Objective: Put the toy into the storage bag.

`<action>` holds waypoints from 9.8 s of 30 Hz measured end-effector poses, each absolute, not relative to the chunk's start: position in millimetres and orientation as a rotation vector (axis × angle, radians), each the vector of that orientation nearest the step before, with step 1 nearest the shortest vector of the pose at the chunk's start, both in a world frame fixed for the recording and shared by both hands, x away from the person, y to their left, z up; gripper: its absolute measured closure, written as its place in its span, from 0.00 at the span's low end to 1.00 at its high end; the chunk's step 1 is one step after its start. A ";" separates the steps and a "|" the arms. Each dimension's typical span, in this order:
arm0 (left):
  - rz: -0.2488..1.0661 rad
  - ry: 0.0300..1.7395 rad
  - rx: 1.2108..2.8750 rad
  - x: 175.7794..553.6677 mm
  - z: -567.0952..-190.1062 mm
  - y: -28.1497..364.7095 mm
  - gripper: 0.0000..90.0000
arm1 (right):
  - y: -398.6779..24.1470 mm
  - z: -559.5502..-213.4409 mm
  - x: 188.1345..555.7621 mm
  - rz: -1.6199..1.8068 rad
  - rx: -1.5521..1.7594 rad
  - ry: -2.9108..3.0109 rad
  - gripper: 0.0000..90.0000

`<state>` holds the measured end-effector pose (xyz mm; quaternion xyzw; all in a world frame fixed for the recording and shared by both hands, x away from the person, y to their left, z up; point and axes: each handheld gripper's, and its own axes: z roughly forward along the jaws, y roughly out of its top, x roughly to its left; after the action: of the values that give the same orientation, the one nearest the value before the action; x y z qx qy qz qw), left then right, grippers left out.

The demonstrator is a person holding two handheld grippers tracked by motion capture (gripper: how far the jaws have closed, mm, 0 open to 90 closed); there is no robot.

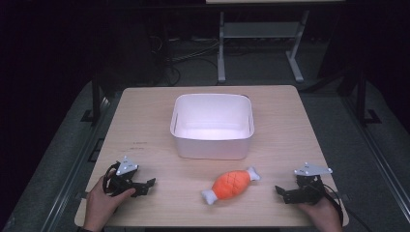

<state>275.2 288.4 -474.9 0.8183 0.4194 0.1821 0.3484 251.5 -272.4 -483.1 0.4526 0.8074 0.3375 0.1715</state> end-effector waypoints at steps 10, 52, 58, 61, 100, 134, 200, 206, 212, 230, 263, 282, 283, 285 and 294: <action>0.473 1.087 2.122 275.2 -474.9 288.6 0.14 | -284.6 -470.6 245.4 1.045 1.330 2.317 0.41; 0.474 1.087 2.120 275.3 -475.0 288.5 0.14 | -205.0 -461.4 271.4 1.108 1.017 2.591 1.00; 0.474 1.087 2.119 275.3 -475.1 288.5 0.14 | -202.4 -461.0 277.7 1.088 1.004 2.586 1.00; 0.474 1.087 2.119 275.3 -475.0 288.5 0.14 | -200.6 -460.8 281.4 1.081 0.996 2.587 1.00; 0.473 1.087 2.120 275.2 -475.0 288.5 0.14 | -127.4 -420.5 267.6 1.298 0.815 2.729 1.00; 0.473 1.087 2.122 275.2 -474.9 288.6 0.14 | -84.4 -438.9 250.9 1.132 0.653 2.895 1.00; 0.473 1.087 2.121 275.2 -475.0 288.5 0.14 | -195.5 -415.5 247.7 1.138 0.818 2.768 0.78; 0.473 1.087 2.121 275.2 -475.0 288.6 0.14 | -194.1 -415.2 257.6 1.124 0.818 2.744 0.57; 0.473 1.087 2.120 275.2 -475.0 288.5 0.14 | -186.0 -417.0 264.5 1.103 0.763 2.752 0.34; 0.473 1.087 2.121 275.2 -475.0 288.5 0.14 | -155.6 -430.3 281.1 1.011 0.647 2.833 0.02; 0.473 1.087 2.122 275.2 -474.9 288.6 0.14 | -136.2 -448.5 287.2 0.865 0.481 2.931 0.28; 0.473 1.087 2.122 275.2 -474.9 288.6 0.14 | -173.5 -438.2 282.8 0.917 0.603 2.888 0.28; 0.473 1.087 2.121 275.2 -475.0 288.5 0.14 | -176.7 -436.9 282.6 0.919 0.614 2.882 0.28; 0.473 1.087 2.122 275.2 -474.9 288.6 0.14 | -181.9 -434.7 281.8 0.926 0.636 2.873 0.28; 0.473 1.087 2.121 275.2 -475.0 288.5 0.14 | -208.9 -427.7 280.5 0.942 0.724 2.820 0.28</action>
<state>275.2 288.5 -475.0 0.8181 0.4194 0.1826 0.3485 280.5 -208.9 -427.7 0.2363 0.9209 0.3075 0.0409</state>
